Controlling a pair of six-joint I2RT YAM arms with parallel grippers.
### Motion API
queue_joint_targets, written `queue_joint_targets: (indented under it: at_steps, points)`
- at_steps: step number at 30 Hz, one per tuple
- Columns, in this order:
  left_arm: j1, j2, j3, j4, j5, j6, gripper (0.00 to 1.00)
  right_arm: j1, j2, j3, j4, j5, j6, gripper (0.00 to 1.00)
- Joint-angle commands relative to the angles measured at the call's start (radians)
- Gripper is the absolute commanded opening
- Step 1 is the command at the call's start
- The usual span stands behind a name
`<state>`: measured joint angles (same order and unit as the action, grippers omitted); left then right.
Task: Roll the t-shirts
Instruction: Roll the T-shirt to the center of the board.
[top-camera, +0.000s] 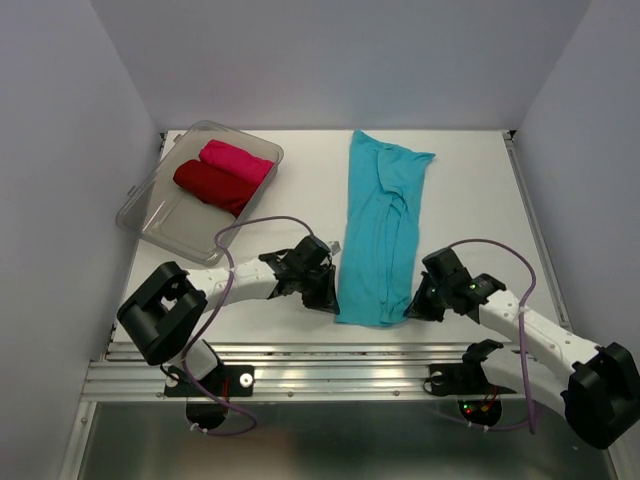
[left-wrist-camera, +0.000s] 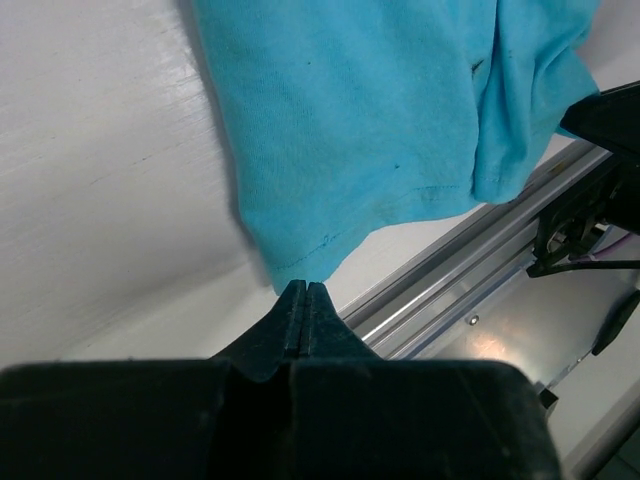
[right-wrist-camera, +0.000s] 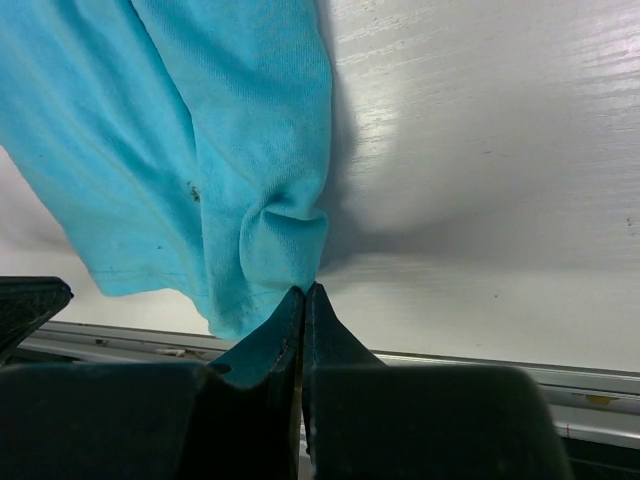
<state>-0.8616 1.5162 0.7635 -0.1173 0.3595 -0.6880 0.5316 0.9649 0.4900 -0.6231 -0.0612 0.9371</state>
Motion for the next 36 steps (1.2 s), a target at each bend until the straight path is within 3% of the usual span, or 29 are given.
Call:
queue_joint_targets:
  at_steps: [1,3,5,6,9,14,20,30,32,35,36]
  points:
    - [0.006,-0.033,0.039,-0.024,-0.008,0.03,0.0,0.008,0.014,0.033,-0.018,0.034,-0.012,0.01]
    - [0.006,-0.022,0.034,-0.034,-0.005,0.03,0.0,0.008,0.012,0.019,-0.018,0.031,-0.014,0.01]
    - [0.006,-0.002,0.03,-0.041,-0.004,0.03,0.13,0.008,0.011,0.007,-0.013,0.023,-0.008,0.01]
    - [0.006,0.004,0.023,-0.039,0.001,0.03,0.28,0.008,0.011,-0.001,-0.012,0.02,-0.006,0.01]
    - [0.006,0.021,0.01,-0.033,0.012,0.028,0.47,0.008,0.011,-0.018,-0.003,0.014,0.002,0.01]
    - [0.004,0.027,-0.004,-0.012,0.027,0.016,0.5,0.008,0.014,-0.024,0.0,0.011,0.006,0.01]
    - [-0.004,0.05,-0.01,-0.01,0.018,0.001,0.47,0.008,0.014,-0.031,0.005,0.011,0.006,0.01]
    - [-0.014,0.079,-0.009,0.022,0.024,-0.016,0.34,0.008,0.008,-0.044,0.005,0.011,0.006,0.01]
    - [-0.014,0.082,-0.001,0.025,0.025,-0.016,0.26,0.008,0.008,-0.042,0.003,0.009,0.006,0.01]
    - [-0.014,0.078,0.005,0.024,0.03,-0.016,0.0,0.008,0.008,-0.034,0.0,0.014,0.006,0.01]
    - [-0.014,0.076,0.007,0.022,0.03,-0.016,0.0,0.008,0.008,-0.031,-0.003,0.015,0.008,0.01]
